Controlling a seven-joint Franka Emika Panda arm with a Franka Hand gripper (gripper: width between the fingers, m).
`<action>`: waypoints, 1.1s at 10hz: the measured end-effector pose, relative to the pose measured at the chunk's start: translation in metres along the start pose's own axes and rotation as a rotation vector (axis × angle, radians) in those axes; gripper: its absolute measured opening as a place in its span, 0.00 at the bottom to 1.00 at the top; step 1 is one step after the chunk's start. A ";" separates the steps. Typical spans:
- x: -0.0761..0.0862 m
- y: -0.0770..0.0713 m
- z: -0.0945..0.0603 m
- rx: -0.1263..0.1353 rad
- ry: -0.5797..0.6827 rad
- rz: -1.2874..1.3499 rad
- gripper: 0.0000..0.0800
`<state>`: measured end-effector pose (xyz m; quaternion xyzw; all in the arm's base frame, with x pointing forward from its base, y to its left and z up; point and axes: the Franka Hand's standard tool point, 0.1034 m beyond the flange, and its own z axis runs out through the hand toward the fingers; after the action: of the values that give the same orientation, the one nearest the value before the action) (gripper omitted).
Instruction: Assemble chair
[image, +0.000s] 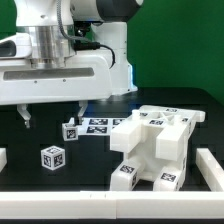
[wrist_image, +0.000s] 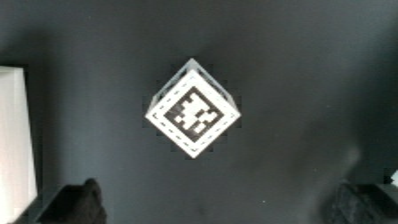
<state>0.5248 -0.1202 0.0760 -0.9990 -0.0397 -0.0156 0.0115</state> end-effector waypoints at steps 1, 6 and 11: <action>-0.001 0.004 0.003 -0.012 0.011 -0.018 0.81; -0.012 0.013 0.021 -0.040 0.011 -0.042 0.81; -0.012 0.013 0.022 -0.039 0.010 -0.002 0.81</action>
Offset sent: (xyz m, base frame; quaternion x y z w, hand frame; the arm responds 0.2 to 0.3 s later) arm -0.0016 -0.0017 -0.0211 0.0445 0.0458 -0.0352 0.9973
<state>0.5143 -0.1333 0.0536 -0.9989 -0.0405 -0.0215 -0.0079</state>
